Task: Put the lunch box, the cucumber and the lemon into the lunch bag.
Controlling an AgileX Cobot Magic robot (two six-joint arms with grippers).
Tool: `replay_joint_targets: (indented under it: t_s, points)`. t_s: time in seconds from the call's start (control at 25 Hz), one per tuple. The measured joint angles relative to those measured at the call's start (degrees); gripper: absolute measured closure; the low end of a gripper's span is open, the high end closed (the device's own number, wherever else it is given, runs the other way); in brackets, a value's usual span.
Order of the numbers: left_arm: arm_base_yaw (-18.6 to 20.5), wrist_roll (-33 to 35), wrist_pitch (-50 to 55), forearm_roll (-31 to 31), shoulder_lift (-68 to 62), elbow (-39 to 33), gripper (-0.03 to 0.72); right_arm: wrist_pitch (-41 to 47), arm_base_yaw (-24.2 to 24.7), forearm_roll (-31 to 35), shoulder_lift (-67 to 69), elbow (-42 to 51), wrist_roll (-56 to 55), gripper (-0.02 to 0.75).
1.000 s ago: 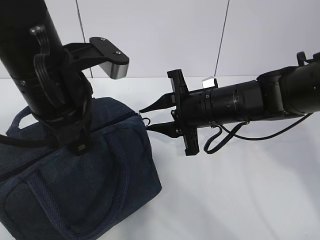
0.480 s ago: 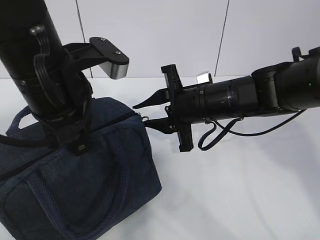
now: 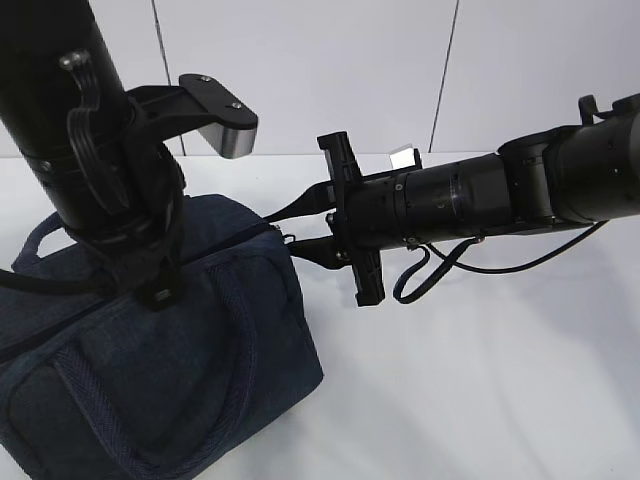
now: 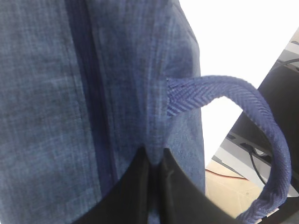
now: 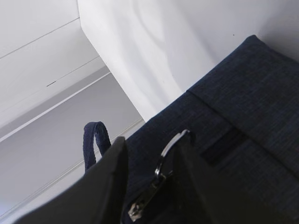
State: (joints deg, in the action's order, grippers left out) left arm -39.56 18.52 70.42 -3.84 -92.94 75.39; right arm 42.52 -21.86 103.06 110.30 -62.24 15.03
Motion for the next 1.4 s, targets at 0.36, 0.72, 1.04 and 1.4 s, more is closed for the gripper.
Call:
replay_joint_targets:
  t_s: [0.36,0.72,1.04,1.4]
  points:
    - [0.0,0.0,0.0,0.1,0.0,0.0,0.689,-0.1,0.0,0.0,0.0,0.0,0.4,0.621]
    - [0.0,0.0,0.0,0.1,0.0,0.0,0.689,-0.1,0.0,0.1,0.0,0.0,2.3,0.739]
    - [0.0,-1.6,0.0,0.0,0.0,0.1,0.686,-1.6,0.0,-1.4,0.0,0.0,2.6,0.74]
    - [0.0,-4.3,0.3,0.4,-0.1,8.2,0.577,-4.3,0.0,-4.1,0.0,-0.1,2.6,0.74]
